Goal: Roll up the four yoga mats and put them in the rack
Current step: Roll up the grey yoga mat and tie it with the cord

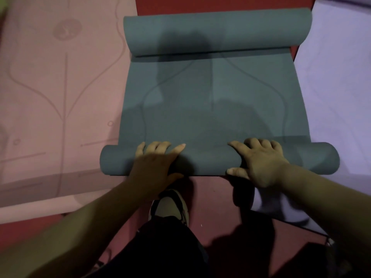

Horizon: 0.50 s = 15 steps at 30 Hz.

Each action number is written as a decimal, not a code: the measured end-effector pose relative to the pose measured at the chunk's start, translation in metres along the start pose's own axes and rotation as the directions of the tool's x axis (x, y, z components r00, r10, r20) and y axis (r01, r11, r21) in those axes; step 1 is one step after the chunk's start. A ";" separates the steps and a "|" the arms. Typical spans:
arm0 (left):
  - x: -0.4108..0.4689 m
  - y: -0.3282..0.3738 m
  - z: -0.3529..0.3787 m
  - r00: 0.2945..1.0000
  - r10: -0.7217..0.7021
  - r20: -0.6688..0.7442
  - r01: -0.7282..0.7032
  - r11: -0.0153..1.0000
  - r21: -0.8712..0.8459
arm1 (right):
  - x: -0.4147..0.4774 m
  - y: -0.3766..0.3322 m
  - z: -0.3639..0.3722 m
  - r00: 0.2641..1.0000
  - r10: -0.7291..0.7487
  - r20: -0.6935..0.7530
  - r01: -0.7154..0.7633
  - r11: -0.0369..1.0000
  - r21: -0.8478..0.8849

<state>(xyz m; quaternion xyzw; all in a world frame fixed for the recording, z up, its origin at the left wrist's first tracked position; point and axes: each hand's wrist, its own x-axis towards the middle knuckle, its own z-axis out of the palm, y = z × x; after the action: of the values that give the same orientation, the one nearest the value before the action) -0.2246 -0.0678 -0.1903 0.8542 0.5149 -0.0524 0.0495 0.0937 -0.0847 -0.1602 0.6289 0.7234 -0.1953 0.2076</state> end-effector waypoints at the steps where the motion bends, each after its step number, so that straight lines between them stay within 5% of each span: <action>1: 0.002 -0.001 -0.001 1.000 0.001 -0.002 -0.001 1.000 -0.004 | 0.000 0.001 0.001 1.000 -0.002 -0.017 0.002 1.000 -0.007; 8: 0.013 -0.010 -0.007 0.999 0.021 0.038 -0.020 1.000 -0.024 | -0.005 -0.003 0.025 0.961 -0.007 -0.276 0.015 1.000 0.024; 15: 0.004 -0.005 -0.001 0.999 0.011 -0.033 -0.011 1.000 -0.013 | 0.004 0.001 0.007 0.996 0.020 -0.085 -0.018 0.999 0.027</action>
<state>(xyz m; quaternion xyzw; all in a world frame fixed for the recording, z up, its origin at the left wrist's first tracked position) -0.2276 -0.0618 -0.1898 0.8574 0.5114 -0.0343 0.0470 0.0950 -0.0851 -0.1681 0.6460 0.7230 -0.1760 0.1702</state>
